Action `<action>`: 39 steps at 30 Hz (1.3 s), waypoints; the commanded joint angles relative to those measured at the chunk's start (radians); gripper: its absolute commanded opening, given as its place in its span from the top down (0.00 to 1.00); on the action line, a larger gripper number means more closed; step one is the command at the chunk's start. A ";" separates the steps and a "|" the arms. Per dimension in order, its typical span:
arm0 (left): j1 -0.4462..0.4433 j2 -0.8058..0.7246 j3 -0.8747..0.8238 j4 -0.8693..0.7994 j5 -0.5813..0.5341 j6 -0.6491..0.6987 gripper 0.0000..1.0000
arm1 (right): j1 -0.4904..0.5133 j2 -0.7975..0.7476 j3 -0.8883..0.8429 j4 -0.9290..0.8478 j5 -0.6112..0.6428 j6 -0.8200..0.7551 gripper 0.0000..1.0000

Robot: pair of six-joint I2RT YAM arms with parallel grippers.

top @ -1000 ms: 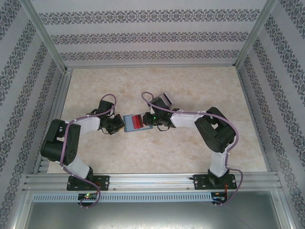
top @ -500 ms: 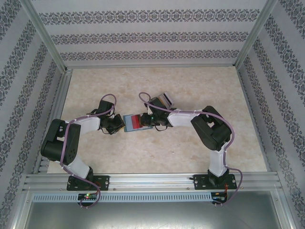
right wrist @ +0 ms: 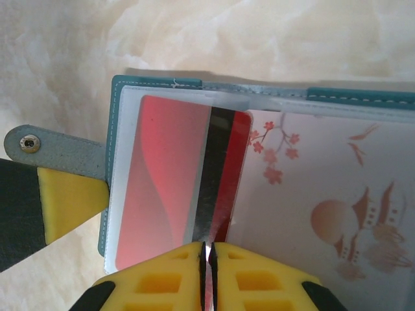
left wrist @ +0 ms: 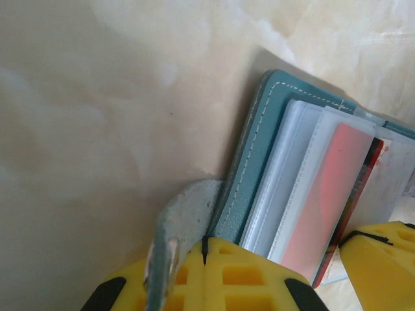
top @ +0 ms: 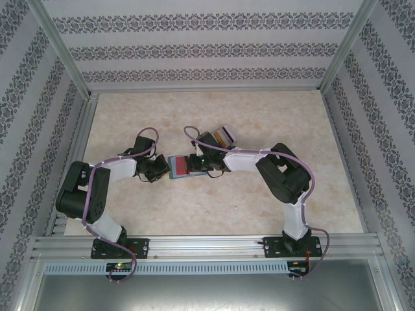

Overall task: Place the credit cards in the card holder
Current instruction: Insert the credit card into the card slot, then pick up the card holder from the center of the table.

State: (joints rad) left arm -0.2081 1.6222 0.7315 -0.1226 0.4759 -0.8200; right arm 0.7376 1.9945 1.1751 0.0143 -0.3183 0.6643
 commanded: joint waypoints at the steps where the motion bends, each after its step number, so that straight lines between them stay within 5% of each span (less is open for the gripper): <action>1: -0.025 0.050 0.002 0.039 0.011 0.001 0.95 | 0.011 0.022 0.033 -0.018 -0.021 -0.025 0.84; 27: -0.025 0.010 0.041 -0.025 -0.015 0.029 0.95 | 0.013 0.029 0.095 -0.059 -0.062 -0.050 0.82; 39: -0.009 -0.052 0.087 -0.069 -0.030 0.039 0.73 | -0.004 -0.002 0.071 -0.071 -0.062 -0.062 0.82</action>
State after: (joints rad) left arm -0.2222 1.6032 0.7918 -0.1543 0.4591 -0.7937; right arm 0.7368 2.0251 1.2541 -0.0502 -0.3759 0.6209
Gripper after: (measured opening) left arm 0.259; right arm 0.181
